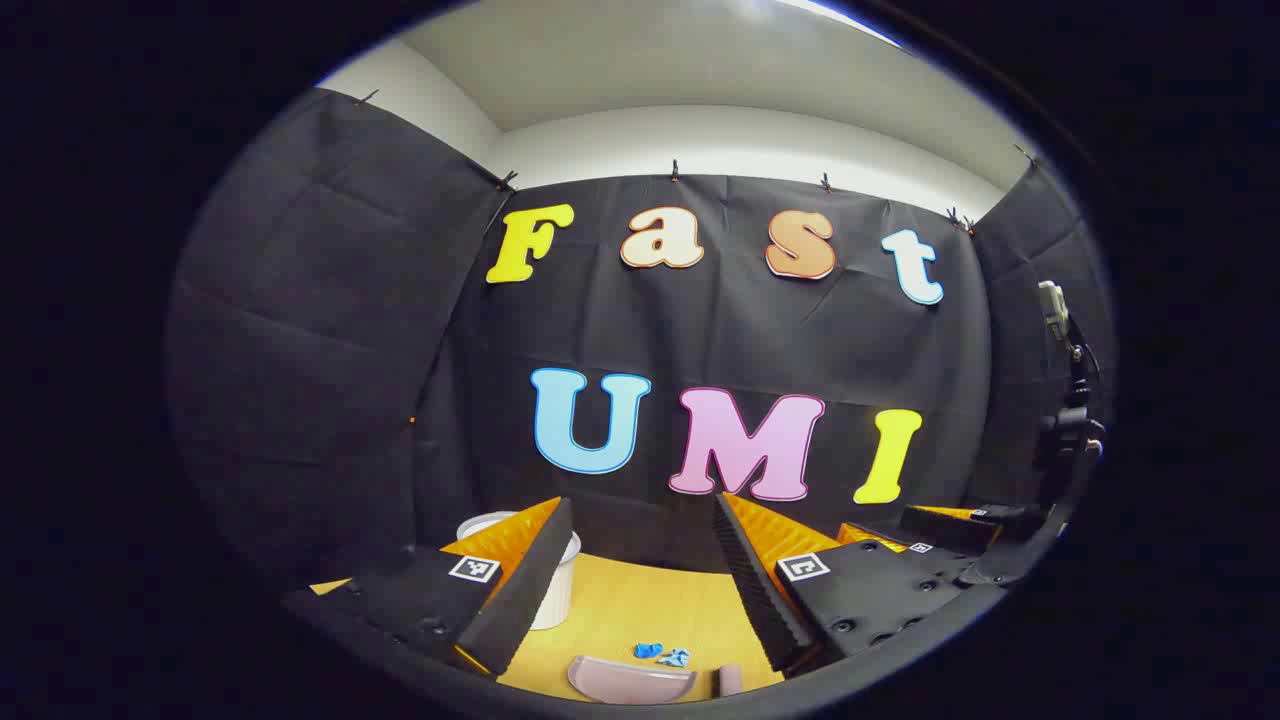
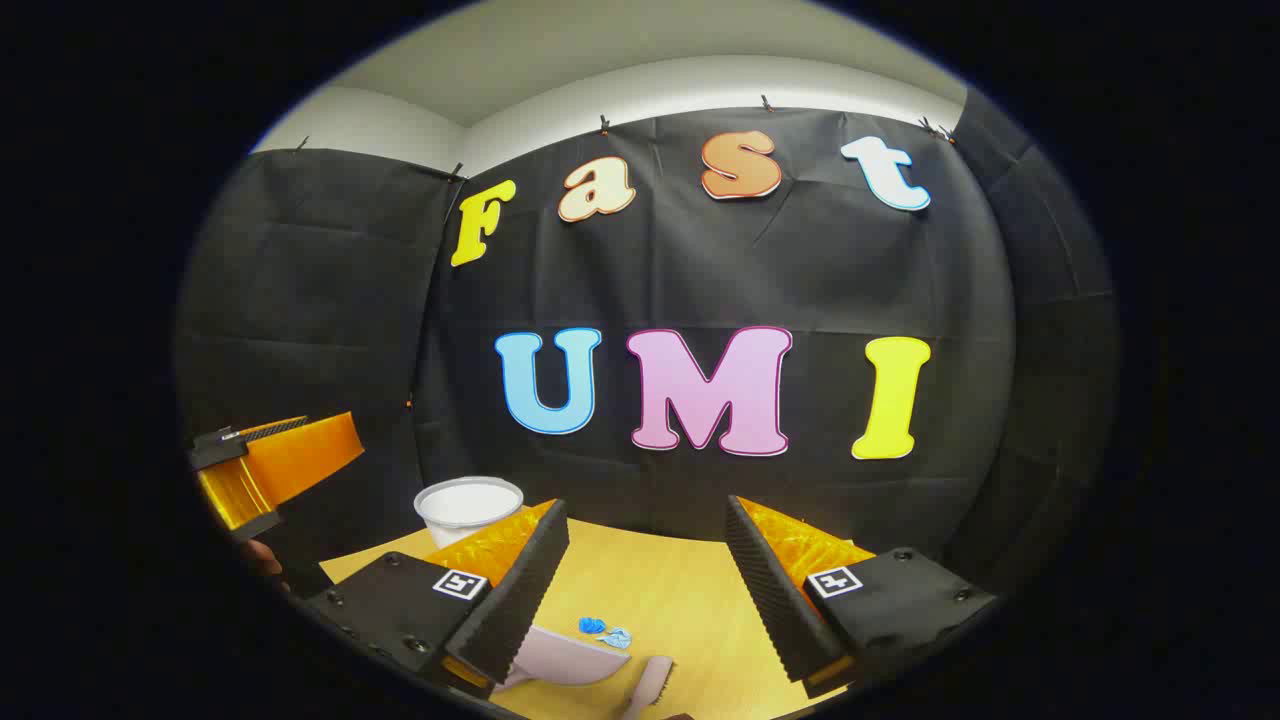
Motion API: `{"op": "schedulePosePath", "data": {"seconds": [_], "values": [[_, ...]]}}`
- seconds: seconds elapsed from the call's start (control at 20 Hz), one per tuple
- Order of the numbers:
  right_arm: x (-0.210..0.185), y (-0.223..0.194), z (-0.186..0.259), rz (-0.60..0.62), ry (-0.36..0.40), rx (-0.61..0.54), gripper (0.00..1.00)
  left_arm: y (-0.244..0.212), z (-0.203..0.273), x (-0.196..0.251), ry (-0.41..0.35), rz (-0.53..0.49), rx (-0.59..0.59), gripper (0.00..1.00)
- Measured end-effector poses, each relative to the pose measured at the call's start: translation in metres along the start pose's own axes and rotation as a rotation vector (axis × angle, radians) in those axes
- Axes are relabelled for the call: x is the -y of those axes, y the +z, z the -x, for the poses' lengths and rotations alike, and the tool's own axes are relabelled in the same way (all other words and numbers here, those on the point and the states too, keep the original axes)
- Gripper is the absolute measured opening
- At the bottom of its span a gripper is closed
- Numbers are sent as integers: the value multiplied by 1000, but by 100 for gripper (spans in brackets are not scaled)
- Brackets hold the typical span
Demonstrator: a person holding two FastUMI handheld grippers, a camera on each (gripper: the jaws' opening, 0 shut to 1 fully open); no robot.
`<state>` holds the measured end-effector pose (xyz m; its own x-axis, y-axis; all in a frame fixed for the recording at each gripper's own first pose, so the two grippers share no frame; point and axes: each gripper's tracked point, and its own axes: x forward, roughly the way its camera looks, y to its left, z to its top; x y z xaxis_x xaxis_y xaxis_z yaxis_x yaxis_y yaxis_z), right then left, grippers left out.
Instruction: Pick up the small broom and dustpan from the desktop, sweep the trash into the dustpan with the broom, and then empty the trash into the garbage bin.
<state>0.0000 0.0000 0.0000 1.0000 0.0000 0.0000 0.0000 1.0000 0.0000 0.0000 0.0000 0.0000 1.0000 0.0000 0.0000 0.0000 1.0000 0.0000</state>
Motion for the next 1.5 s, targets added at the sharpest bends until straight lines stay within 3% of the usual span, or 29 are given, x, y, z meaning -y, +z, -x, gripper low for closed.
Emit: {"op": "schedulePosePath", "data": {"seconds": [0.15, 0.2, 0.25, 0.3, 0.35, 0.45, 0.75, 0.8, 0.9, 1.3, 1.35, 1.4, 1.5], "values": [[-7, 0, 2, 4, 12, -1, 100, -2, 5, -5, 6, 1, -13, 82], [-9, 0, 3, 1, 16, -2, 95, -4, 7, -7, 11, 3, -19, 83], [-13, 1, 4, -1, 24, -2, 100, -3, 9, -9, 16, 4, -23, 82], [-17, 2, 4, 0, 29, -1, 95, -3, 11, -11, 23, 6, -25, 83], [-18, 2, 4, 1, 34, 1, 100, -2, 13, -12, 28, 3, -25, 83], [-21, 4, 6, -3, 43, 4, 100, 2, 18, -16, 39, -7, -12, 84], [-16, 4, 14, -13, 32, -1, 100, 3, 26, -10, 29, -14, -7, 83], [-15, 4, 15, -10, 28, -2, 95, 2, 27, -8, 24, -12, -9, 83], [-13, 1, 18, -11, 28, -9, 100, 0, 29, -7, 18, -5, -15, 82], [-8, -5, 24, -18, 7, -25, 100, -8, 30, -11, 17, 25, -43, 83], [-9, -4, 26, -19, 7, -24, 95, -8, 31, -12, 20, 27, -40, 83], [-9, -3, 26, -17, 6, -21, 100, -7, 30, -12, 21, 26, -37, 83], [-9, -2, 26, -11, 4, -16, 100, -6, 32, -13, 24, 18, -29, 83]]}}
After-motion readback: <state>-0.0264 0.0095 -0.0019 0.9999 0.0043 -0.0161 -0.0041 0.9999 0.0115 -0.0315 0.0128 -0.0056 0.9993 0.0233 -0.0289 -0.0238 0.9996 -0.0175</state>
